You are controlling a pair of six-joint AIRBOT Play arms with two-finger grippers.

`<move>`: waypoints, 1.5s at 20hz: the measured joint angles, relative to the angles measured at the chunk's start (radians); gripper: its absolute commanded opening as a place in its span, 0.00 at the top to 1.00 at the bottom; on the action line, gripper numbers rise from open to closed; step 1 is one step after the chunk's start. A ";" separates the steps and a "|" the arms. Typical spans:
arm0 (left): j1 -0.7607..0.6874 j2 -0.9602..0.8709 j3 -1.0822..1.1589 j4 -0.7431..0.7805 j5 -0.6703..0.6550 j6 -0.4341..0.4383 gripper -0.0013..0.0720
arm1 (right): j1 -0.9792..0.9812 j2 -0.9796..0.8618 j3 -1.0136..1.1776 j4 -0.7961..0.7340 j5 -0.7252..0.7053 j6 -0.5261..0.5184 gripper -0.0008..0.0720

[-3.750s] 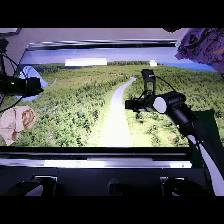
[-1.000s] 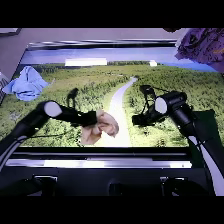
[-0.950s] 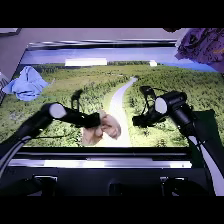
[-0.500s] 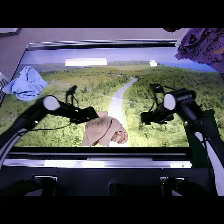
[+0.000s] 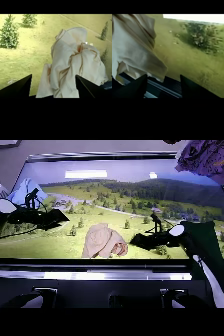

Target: Fold the clothes and pants, and hang the long-sleeved shirts on hangers.

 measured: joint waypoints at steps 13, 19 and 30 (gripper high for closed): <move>0.050 -0.003 -0.039 0.006 -0.039 0.006 0.17 | 0.167 -0.069 -0.074 0.172 -0.188 -0.109 0.95; 0.083 -0.049 -0.254 -0.113 0.012 0.249 0.17 | 0.170 -0.029 -0.074 0.156 -0.161 -0.055 0.95; -0.045 -0.213 -0.363 -0.290 0.073 0.440 0.20 | 0.170 -0.021 -0.074 0.152 -0.147 -0.002 0.95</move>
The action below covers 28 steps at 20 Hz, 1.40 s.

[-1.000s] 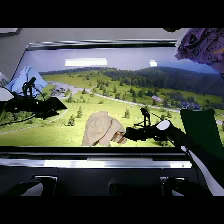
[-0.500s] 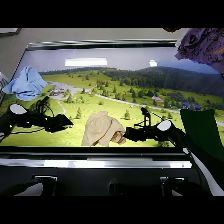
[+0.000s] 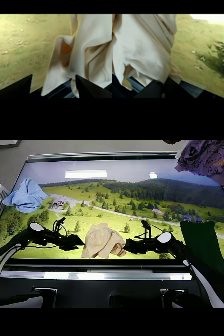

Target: Fold the clothes and pants, and hang the long-sleeved shirts on hangers.

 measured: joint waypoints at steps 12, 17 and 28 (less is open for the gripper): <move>-0.100 -0.076 -0.004 0.004 0.016 0.021 0.96 | 0.000 0.000 0.000 -0.001 -0.003 0.003 0.95; -0.069 -0.019 0.066 0.039 0.014 0.008 0.97 | 0.000 0.005 0.077 -0.072 0.042 0.025 0.95; 0.111 0.342 0.818 0.441 0.005 -0.245 0.97 | 0.000 0.045 0.970 -0.647 0.267 0.195 0.95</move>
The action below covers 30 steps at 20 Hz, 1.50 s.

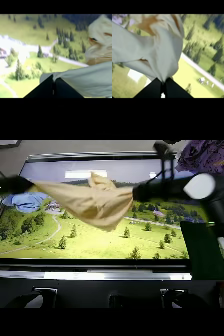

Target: Fold the clothes and pants, and hang the long-sleeved shirts on hangers.

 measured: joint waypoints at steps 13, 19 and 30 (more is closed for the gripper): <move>0.013 0.290 0.210 0.193 0.005 -0.233 0.97 | 0.000 0.263 0.261 -0.120 0.023 0.089 0.95; 0.013 0.139 0.046 0.209 -0.022 -0.293 0.97 | 0.000 -0.023 0.263 -0.121 0.022 0.180 0.95; 0.013 -0.320 -0.266 0.208 0.080 -0.401 0.97 | 0.001 -0.742 0.264 0.360 -0.139 0.269 0.69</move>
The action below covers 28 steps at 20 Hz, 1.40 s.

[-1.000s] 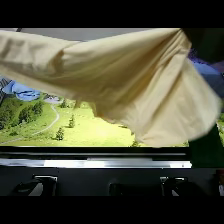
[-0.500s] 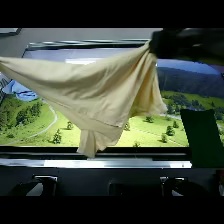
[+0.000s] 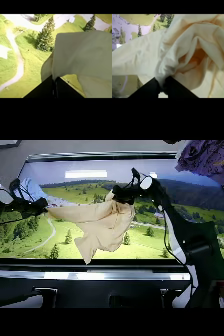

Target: Fold the clothes and pants, and hang the long-sleeved shirts on hangers.

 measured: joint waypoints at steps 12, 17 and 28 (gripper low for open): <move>0.000 -0.057 -0.010 -0.005 -0.011 -0.022 0.97 | -0.232 0.301 -0.164 -0.150 0.406 -0.161 0.35; 0.000 -0.058 -0.010 -0.005 -0.028 -0.023 0.97 | -0.200 0.590 -0.716 -0.016 0.274 -0.189 0.34; 0.000 -0.058 -0.010 -0.005 -0.039 -0.023 0.97 | 0.219 0.736 -1.223 0.234 -0.298 -0.047 0.33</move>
